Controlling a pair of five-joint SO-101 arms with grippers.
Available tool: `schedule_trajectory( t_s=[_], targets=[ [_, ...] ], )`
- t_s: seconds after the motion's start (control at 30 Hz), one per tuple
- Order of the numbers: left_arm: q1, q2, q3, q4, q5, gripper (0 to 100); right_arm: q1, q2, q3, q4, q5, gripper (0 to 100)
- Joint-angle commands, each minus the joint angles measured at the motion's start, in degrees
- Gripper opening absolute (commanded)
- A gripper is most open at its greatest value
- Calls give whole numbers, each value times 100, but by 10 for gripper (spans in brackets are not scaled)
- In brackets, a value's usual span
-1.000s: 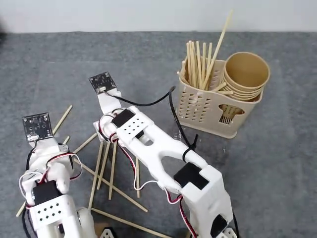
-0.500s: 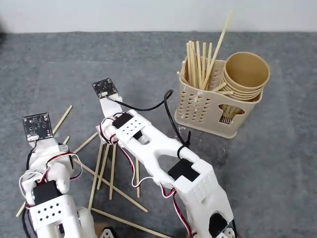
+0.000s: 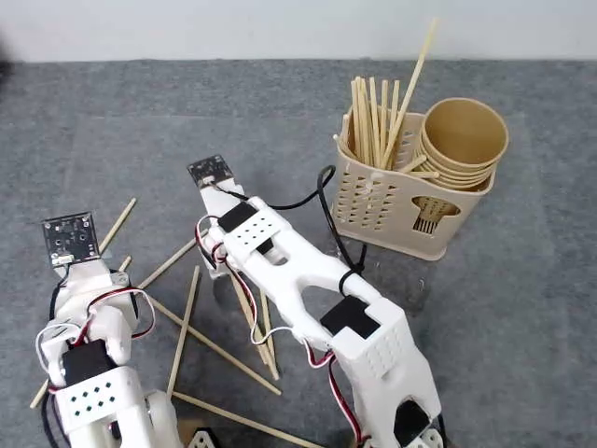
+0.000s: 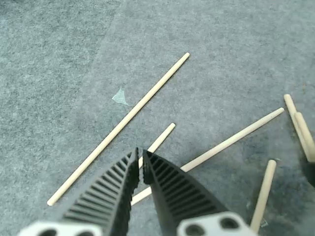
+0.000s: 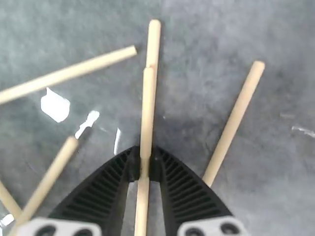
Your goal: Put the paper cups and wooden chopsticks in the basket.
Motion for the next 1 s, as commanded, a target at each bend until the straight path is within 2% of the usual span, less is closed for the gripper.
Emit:
schedule_trajectory(
  t_s=[0.0, 0.23, 0.53, 0.87, 0.97],
  targets=[
    [35, -123, -127, -141, 62, 13, 136, -92, -35, 400, 237, 8],
    [35, -123, -127, -141, 53, 13, 224, -963, -26, 796, 413, 8],
    [35, -123, -127, -141, 53, 13, 585, -3178, -26, 1552, 765, 8],
    [44, -123, -127, -141, 53, 13, 1490, -5270, -26, 1481, 1407, 8],
    [44, -123, -127, -141, 53, 13, 1727, -5842, -26, 1182, 1495, 8]
  ],
)
